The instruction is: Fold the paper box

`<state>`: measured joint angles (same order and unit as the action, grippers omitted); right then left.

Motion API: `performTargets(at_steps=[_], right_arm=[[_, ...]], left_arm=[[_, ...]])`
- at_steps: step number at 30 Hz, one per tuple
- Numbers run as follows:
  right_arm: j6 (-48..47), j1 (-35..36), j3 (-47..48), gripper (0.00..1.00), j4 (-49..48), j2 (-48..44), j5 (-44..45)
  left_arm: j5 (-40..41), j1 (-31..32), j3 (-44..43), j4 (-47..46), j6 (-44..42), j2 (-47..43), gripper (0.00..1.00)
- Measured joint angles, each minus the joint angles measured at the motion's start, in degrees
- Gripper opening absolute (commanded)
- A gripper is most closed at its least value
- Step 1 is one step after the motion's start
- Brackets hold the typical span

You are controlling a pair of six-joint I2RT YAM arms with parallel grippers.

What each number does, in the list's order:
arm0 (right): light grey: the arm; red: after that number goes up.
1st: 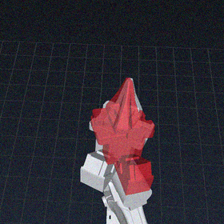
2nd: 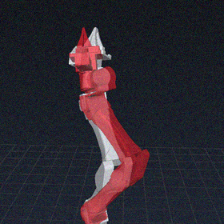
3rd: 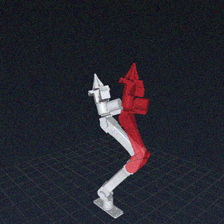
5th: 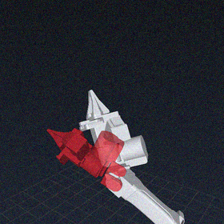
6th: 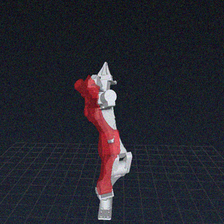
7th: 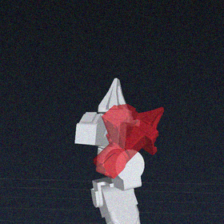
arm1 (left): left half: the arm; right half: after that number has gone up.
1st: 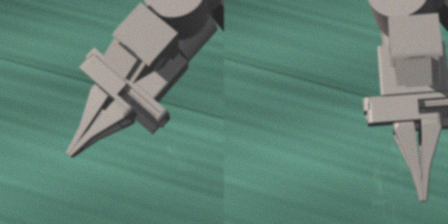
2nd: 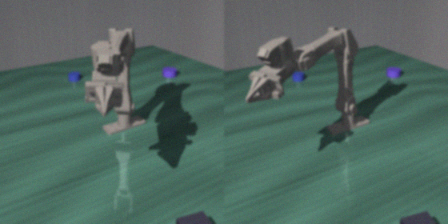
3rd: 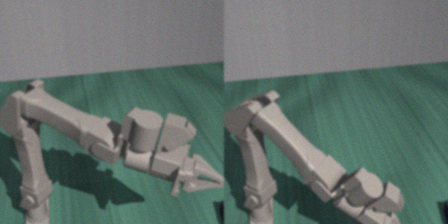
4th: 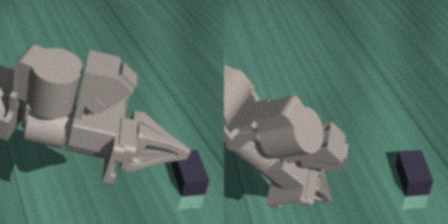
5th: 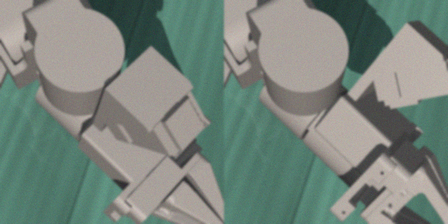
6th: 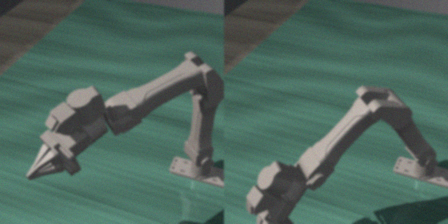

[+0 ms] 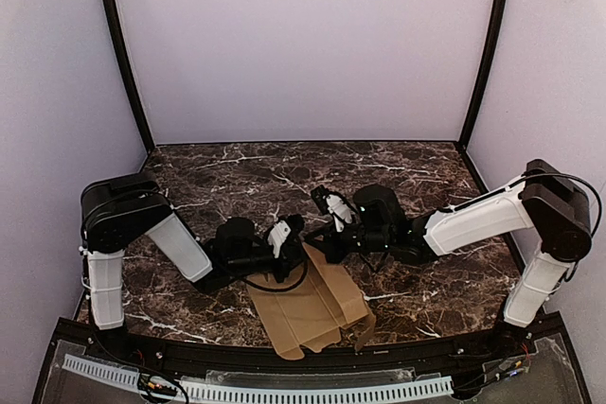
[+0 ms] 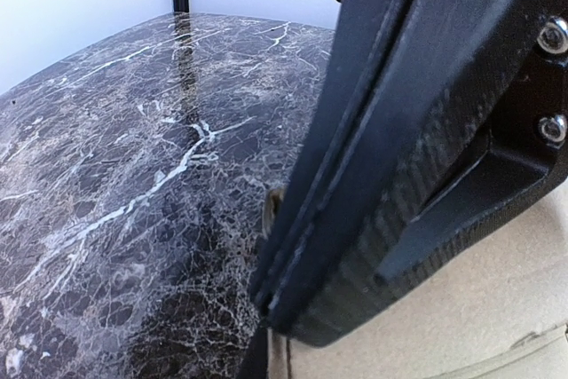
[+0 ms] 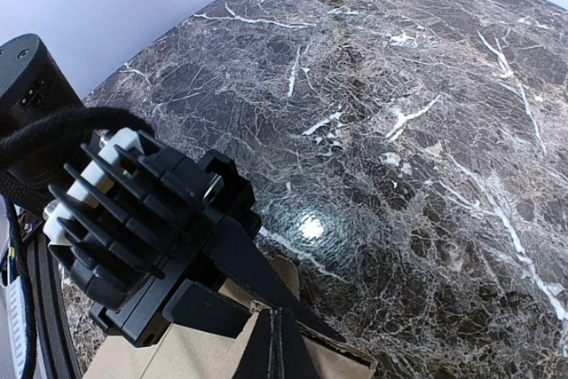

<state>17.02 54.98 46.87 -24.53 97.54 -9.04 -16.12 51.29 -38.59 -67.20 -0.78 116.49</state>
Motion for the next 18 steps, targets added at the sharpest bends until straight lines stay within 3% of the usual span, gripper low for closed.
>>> performTargets(at_steps=[11, 15, 18], right_arm=[[0.2, 0.0, 0.0, 0.0, 1.2, -0.8, 0.5], [-0.3, 0.0, 0.0, 0.09, 5.4, -4.2, 2.4], [-1.0, 0.0, 0.0, 0.24, 8.2, -8.4, 4.1]], left_arm=[[1.0, 0.0, 0.2, 0.0, 0.0, -0.1, 0.0], [4.1, 0.0, 0.9, 1.0, -0.1, -1.4, 0.0], [7.1, 0.0, 1.8, 1.8, 0.0, -3.0, 0.0]])
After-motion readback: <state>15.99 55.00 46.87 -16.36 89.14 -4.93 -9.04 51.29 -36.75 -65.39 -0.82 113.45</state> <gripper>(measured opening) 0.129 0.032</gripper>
